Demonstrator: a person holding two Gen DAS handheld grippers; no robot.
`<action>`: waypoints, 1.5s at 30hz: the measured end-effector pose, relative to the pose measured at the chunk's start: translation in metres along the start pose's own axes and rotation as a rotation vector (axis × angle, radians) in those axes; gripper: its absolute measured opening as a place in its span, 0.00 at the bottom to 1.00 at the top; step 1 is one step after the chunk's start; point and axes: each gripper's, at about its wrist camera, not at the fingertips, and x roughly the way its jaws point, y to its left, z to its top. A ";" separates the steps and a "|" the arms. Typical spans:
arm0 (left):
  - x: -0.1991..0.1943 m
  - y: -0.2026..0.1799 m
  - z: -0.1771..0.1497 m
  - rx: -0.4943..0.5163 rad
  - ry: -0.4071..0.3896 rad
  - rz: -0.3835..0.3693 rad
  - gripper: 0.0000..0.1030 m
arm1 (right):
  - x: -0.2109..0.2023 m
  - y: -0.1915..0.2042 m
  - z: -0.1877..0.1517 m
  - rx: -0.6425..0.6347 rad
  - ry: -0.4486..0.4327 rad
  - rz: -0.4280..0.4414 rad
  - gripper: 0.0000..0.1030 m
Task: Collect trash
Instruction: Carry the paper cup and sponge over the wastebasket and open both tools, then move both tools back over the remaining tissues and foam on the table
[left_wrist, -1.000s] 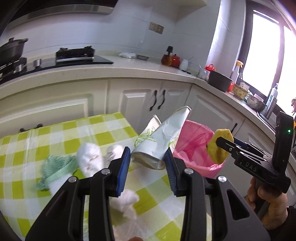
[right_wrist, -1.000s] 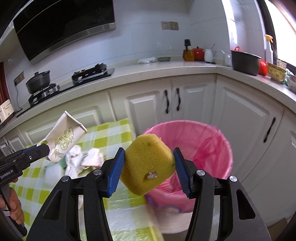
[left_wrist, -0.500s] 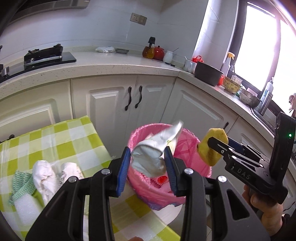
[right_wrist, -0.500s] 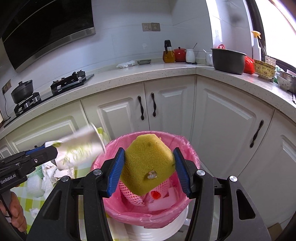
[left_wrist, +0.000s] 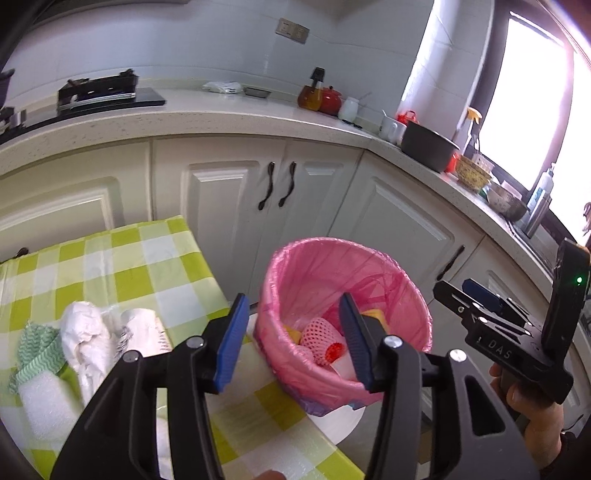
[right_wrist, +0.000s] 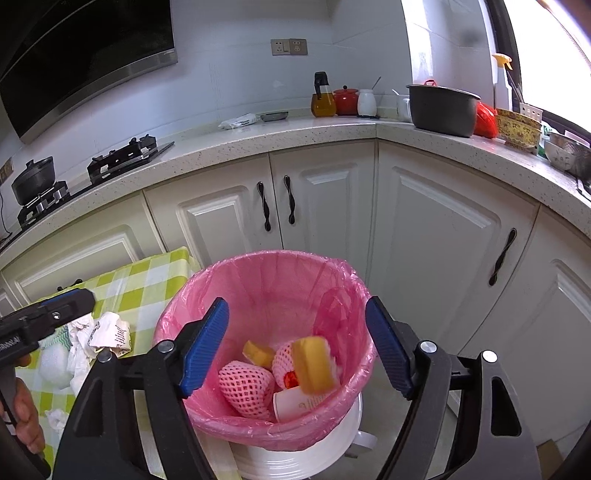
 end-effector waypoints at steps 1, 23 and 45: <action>-0.006 0.005 -0.002 -0.004 -0.007 0.009 0.51 | -0.001 0.000 -0.001 0.004 0.000 0.001 0.70; -0.138 0.144 -0.081 -0.098 -0.054 0.295 0.70 | -0.041 0.097 -0.059 -0.053 0.036 0.134 0.77; -0.154 0.216 -0.124 -0.225 -0.018 0.328 0.73 | -0.002 0.220 -0.101 -0.224 0.195 0.305 0.79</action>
